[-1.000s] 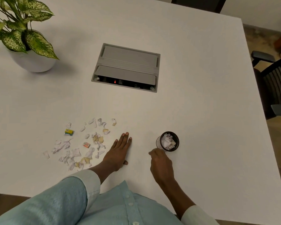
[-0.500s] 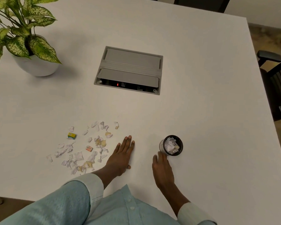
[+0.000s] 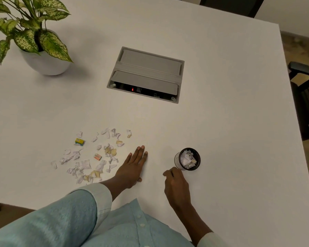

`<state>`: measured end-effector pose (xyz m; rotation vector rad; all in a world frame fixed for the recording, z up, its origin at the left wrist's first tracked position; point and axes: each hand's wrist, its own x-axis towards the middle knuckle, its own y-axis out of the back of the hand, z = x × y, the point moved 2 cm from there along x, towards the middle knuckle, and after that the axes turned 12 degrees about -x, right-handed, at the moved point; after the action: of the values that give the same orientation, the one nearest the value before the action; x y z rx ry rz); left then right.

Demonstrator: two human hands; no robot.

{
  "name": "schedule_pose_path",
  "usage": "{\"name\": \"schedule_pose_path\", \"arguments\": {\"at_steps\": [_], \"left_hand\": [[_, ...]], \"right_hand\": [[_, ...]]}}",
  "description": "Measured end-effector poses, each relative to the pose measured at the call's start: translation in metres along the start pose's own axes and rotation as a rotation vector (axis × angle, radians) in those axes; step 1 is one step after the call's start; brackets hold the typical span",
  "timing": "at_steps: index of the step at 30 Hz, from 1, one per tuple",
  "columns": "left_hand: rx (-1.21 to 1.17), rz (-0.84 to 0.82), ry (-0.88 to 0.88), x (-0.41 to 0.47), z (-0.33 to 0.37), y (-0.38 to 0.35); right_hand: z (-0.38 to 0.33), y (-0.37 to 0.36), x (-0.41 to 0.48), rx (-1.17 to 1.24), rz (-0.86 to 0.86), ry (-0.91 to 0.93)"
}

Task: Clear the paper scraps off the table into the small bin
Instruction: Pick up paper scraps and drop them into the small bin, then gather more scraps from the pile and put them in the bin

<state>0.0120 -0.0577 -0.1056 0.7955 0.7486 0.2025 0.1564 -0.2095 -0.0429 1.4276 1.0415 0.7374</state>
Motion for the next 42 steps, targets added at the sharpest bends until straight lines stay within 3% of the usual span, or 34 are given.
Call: {"name": "schedule_pose_path", "arguments": {"at_steps": [3,7,12,19,22,25,29,35,42], "left_hand": [[-0.001,0.015,-0.017,-0.001,-0.001,0.0],[-0.014,0.013,-0.028,-0.005,-0.001,0.004],[-0.017,0.013,-0.011,-0.01,0.003,0.01],[-0.128,-0.033,0.016,-0.036,0.002,0.008],[-0.216,0.133,-0.024,-0.062,-0.002,0.008],[-0.219,0.373,-0.035,-0.092,-0.015,0.009],[-0.17,0.485,0.138,-0.123,-0.055,0.013],[-0.112,0.437,0.381,-0.151,-0.108,0.014],[-0.133,0.31,0.485,-0.157,-0.128,-0.004]], "right_hand": [[0.006,0.021,0.008,0.094,0.219,-0.053],[0.021,0.041,0.022,0.134,0.345,-0.197],[0.043,0.048,0.035,0.137,0.324,-0.353],[0.043,0.047,0.029,0.072,0.334,-0.357],[0.02,0.045,0.024,0.097,0.355,-0.287],[-0.01,0.037,0.021,0.148,0.297,-0.139],[-0.058,0.017,0.021,0.212,0.124,0.004],[-0.118,-0.012,0.037,0.188,-0.173,0.125],[-0.168,-0.035,0.066,0.117,-0.445,0.16]]}}
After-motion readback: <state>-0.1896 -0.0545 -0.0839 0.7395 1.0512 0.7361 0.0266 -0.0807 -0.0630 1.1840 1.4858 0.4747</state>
